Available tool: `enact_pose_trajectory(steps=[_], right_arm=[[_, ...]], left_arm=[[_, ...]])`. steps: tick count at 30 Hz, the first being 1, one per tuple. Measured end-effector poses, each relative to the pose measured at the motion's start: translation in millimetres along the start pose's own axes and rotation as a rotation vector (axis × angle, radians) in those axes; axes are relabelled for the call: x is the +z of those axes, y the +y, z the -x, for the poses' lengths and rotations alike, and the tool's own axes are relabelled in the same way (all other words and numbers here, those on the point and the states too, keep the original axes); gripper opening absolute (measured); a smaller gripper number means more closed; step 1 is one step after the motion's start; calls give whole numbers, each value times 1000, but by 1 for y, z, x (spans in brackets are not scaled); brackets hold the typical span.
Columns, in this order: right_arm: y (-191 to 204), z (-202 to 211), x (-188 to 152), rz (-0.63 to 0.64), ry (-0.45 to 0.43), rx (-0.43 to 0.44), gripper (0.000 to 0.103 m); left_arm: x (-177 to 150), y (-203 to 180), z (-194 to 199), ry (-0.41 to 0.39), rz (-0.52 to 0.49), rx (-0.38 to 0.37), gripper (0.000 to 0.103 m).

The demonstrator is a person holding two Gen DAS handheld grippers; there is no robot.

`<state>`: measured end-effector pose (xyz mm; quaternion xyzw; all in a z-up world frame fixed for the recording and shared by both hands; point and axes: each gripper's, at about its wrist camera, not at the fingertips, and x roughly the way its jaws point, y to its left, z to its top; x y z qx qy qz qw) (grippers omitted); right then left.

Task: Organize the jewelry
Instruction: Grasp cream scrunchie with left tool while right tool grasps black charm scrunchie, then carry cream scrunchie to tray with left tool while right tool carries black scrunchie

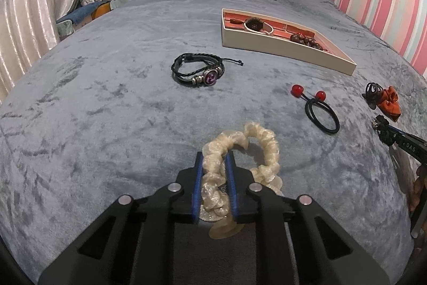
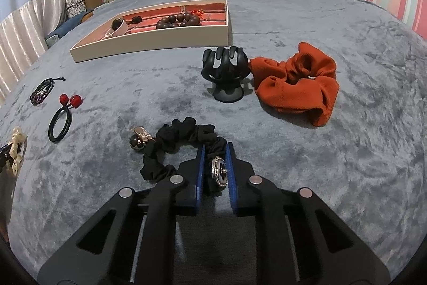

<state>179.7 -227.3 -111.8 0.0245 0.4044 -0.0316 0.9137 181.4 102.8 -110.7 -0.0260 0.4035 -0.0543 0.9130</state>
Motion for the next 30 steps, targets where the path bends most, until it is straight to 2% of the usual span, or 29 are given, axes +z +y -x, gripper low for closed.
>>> enact_pose_trajectory(steps=[17, 30], right_arm=[[-7, 19, 0, -37, -68, 1, 15], [-5, 26, 2, -32, -99, 16, 15]], left_arm=[[3, -11, 6, -38, -39, 36, 9], [19, -23, 20, -98, -41, 17, 9]])
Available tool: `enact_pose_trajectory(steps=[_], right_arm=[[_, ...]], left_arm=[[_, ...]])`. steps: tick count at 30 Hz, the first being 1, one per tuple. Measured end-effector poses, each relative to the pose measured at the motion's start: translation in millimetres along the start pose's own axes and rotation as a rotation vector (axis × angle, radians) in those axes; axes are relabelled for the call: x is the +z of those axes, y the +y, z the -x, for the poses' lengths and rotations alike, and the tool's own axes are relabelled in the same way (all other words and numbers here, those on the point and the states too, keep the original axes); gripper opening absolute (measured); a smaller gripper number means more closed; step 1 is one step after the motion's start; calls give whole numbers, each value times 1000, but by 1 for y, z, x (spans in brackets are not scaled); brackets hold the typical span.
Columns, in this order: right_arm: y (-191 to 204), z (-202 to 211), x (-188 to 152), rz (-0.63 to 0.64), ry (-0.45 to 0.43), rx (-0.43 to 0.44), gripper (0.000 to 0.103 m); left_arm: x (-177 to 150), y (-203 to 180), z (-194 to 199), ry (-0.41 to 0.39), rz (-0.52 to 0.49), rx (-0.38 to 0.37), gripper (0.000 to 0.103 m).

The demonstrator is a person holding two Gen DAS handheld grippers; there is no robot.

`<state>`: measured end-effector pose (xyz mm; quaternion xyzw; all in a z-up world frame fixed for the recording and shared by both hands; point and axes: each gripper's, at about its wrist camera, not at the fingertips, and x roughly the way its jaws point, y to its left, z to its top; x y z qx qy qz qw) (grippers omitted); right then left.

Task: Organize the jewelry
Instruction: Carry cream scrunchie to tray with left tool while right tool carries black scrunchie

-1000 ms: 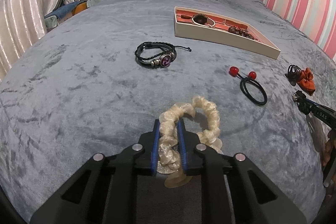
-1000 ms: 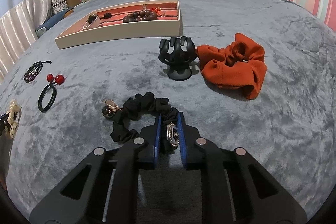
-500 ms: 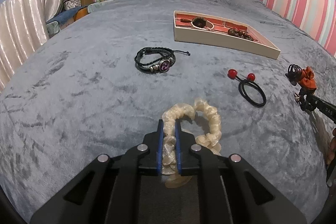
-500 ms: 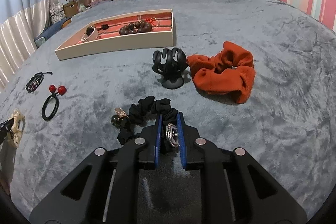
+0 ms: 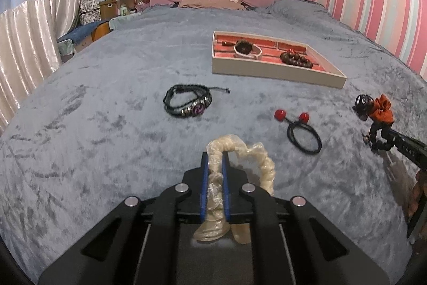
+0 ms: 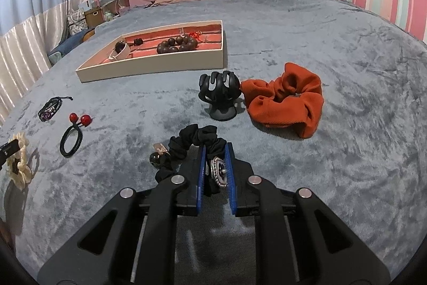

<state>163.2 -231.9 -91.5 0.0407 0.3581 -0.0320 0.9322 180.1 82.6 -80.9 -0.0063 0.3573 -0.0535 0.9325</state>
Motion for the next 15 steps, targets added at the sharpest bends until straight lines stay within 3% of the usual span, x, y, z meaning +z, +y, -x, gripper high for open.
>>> enact_pose_trajectory(steps=[7, 15], right_arm=[[5, 1, 15, -2, -27, 17, 15], [21, 4, 51, 3, -89, 51, 15]], left_arm=[[28, -7, 3, -53, 14, -15, 9], [80, -24, -8, -122, 35, -23, 9]])
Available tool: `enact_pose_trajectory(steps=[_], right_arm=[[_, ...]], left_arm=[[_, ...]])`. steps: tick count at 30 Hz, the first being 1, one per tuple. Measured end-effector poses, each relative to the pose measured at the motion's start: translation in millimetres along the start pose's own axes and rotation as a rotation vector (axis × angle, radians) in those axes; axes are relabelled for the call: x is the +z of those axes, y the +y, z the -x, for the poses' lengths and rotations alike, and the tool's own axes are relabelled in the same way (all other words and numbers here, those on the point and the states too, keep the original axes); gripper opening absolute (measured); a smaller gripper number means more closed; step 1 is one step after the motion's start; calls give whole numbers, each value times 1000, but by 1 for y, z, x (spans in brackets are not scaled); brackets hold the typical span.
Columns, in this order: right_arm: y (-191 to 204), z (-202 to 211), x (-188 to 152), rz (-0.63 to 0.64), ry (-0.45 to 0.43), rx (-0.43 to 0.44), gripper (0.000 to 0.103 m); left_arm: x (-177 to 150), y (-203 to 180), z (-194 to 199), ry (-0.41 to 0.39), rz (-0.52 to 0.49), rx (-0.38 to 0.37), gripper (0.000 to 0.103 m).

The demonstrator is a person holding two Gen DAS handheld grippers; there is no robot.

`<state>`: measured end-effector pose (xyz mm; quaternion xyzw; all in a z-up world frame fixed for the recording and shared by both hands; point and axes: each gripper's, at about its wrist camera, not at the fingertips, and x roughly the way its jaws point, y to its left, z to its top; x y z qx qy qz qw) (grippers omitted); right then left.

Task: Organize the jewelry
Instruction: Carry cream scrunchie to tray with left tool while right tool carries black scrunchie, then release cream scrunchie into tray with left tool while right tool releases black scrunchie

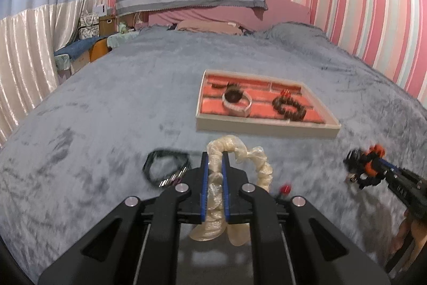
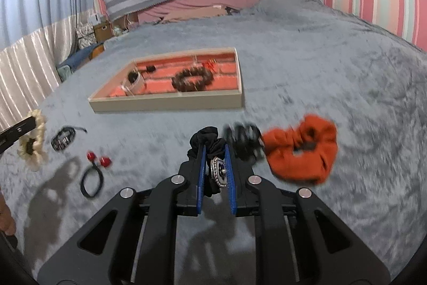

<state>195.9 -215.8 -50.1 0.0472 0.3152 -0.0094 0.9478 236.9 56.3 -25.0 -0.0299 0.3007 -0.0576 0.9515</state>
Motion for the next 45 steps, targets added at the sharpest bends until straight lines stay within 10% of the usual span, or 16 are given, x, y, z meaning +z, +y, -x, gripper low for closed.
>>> enact_pose_trajectory(steps=[19, 45], right_arm=[[52, -112, 123, -1, -143, -11, 15], [29, -238, 123, -34, 84, -144, 15]], left_arm=[[96, -34, -114, -96, -9, 14, 9], [94, -24, -245, 44, -18, 28, 13]])
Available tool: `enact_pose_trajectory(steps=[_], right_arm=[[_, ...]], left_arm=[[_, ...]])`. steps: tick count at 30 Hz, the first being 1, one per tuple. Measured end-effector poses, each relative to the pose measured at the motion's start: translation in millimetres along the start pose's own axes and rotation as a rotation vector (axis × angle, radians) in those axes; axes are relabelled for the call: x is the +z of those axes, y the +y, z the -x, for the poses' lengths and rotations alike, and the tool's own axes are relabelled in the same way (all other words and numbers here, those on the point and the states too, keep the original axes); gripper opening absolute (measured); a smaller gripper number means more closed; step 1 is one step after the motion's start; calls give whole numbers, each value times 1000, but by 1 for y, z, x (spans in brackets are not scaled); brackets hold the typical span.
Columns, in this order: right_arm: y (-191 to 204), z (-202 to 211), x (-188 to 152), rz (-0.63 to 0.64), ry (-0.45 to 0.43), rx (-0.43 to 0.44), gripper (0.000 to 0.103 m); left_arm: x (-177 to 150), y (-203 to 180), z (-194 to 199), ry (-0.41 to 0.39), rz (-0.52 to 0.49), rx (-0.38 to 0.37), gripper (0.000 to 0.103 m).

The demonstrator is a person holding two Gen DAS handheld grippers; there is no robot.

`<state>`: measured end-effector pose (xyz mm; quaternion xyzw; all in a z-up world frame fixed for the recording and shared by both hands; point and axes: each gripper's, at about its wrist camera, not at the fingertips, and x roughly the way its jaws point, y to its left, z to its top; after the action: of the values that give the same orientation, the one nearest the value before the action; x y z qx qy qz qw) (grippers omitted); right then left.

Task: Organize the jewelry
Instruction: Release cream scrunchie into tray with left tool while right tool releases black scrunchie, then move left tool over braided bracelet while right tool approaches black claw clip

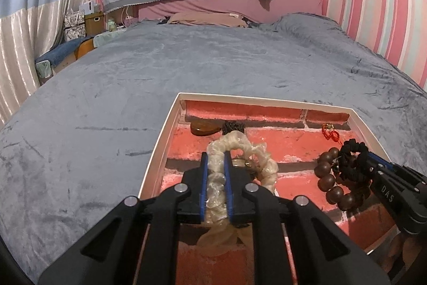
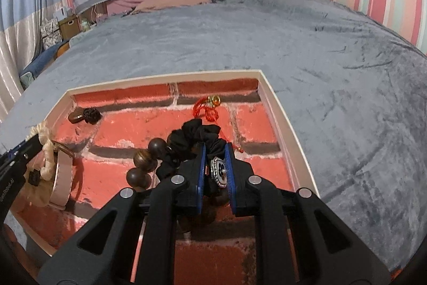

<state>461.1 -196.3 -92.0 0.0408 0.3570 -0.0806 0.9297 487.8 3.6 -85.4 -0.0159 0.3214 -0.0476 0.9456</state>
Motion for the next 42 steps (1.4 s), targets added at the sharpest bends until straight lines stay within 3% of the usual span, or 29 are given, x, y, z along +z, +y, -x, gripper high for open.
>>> enact_pose_trajectory(steps=[5, 7, 9, 11, 16, 20, 22, 24, 27, 32, 42], right_arm=[[1, -4, 0, -1, 24, -6, 20], [1, -4, -1, -4, 26, -2, 21], [1, -4, 0, -4, 28, 0, 21], [1, -5, 0, -3, 33, -1, 23], [3, 0, 1, 5, 28, -4, 49], [-1, 18, 3, 2, 1, 8, 62], [-3, 30, 4, 4, -14, 3, 78], [-7, 49, 4, 3, -34, -3, 88], [-9, 77, 1, 18, -60, -15, 97], [-7, 121, -15, 74, -102, -31, 99], [-15, 191, -77, 84, -204, -11, 99]], left_arm=[[1, 0, -1, 3, -7, 1, 15], [2, 0, -1, 4, -1, 1, 23], [2, 3, 0, -1, 12, 2, 46], [1, 4, 3, -9, 12, 8, 48], [0, 2, 7, 2, 2, 11, 52], [3, 1, 23, -23, 15, 11, 65], [6, 1, 34, -31, 24, 1, 70], [9, 0, 50, -50, 20, 6, 78], [10, 1, 82, -91, 15, 18, 88], [-2, 9, 135, -142, 20, 18, 96], [-55, 31, 208, -156, 22, 70, 98]])
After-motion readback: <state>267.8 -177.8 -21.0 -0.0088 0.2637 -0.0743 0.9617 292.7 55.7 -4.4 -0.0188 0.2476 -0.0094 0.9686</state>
